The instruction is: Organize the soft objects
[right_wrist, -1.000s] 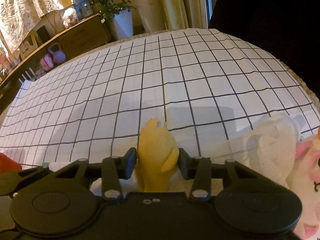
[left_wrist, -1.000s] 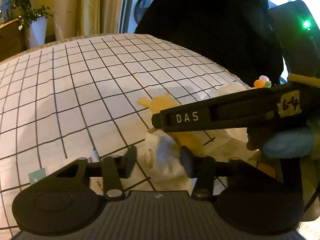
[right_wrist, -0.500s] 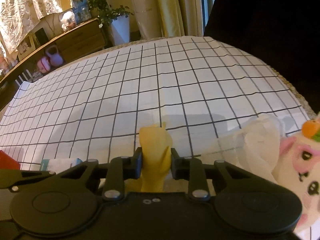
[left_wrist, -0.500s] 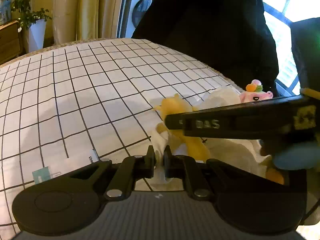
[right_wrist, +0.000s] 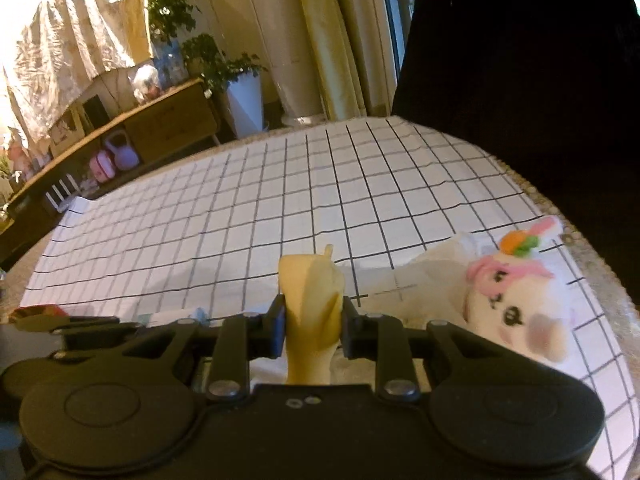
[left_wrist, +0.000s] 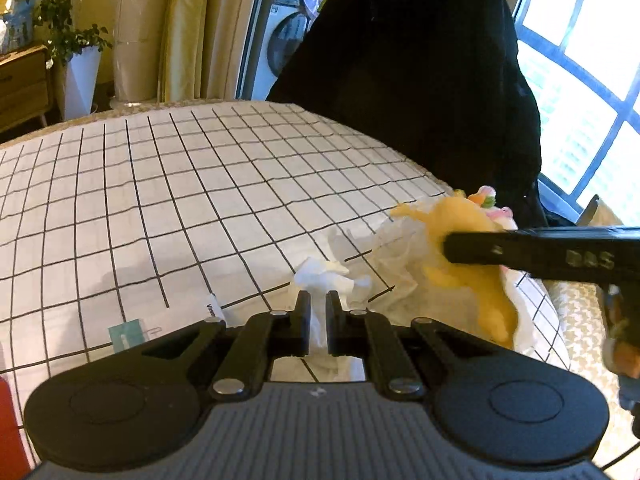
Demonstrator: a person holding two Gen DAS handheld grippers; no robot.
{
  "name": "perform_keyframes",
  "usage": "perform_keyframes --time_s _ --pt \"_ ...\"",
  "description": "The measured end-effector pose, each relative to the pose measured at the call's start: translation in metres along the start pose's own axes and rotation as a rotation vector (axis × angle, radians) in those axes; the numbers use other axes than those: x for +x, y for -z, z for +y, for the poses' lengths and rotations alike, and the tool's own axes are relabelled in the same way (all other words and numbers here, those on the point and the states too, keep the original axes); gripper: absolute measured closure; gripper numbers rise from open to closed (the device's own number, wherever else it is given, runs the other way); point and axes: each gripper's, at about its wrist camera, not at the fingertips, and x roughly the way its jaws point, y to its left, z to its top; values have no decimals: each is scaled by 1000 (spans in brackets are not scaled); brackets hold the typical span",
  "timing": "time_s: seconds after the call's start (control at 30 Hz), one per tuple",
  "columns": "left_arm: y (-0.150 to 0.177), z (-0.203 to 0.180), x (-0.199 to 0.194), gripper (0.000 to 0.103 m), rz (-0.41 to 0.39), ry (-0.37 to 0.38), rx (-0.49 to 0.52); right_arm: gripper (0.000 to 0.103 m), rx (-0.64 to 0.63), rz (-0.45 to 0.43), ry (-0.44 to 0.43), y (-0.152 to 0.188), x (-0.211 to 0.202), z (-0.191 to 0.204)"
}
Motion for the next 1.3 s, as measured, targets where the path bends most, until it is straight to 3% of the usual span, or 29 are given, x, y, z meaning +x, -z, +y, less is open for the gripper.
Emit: perform_keyframes --time_s 0.17,0.37,0.43,0.47,0.5,0.53,0.57,0.87,1.13,1.3 --pt "-2 1 -3 95 16 4 1 78 -14 -13 -17 12 -29 -1" --pt "-4 1 6 92 53 0 3 78 -21 3 -30 26 -36 -1" --pt "-3 0 12 81 67 -2 11 78 -29 7 -37 33 -38 -1" --pt "-3 1 14 62 74 4 12 78 -30 9 -41 36 -39 -1" --pt "-2 0 16 30 75 11 10 78 -30 11 -46 39 -40 -1" --pt "-2 1 17 18 71 19 8 78 -30 14 -52 41 -39 -2" --pt "-1 1 17 13 57 31 9 78 -28 15 -56 43 -40 -1" --pt "1 -22 58 13 118 -27 165 78 -18 42 -77 57 -37 -10" --pt "6 -25 82 13 133 -84 206 78 -15 67 -75 65 -31 -15" --pt "8 -26 92 22 139 -123 229 78 -10 79 -79 68 -29 -17"
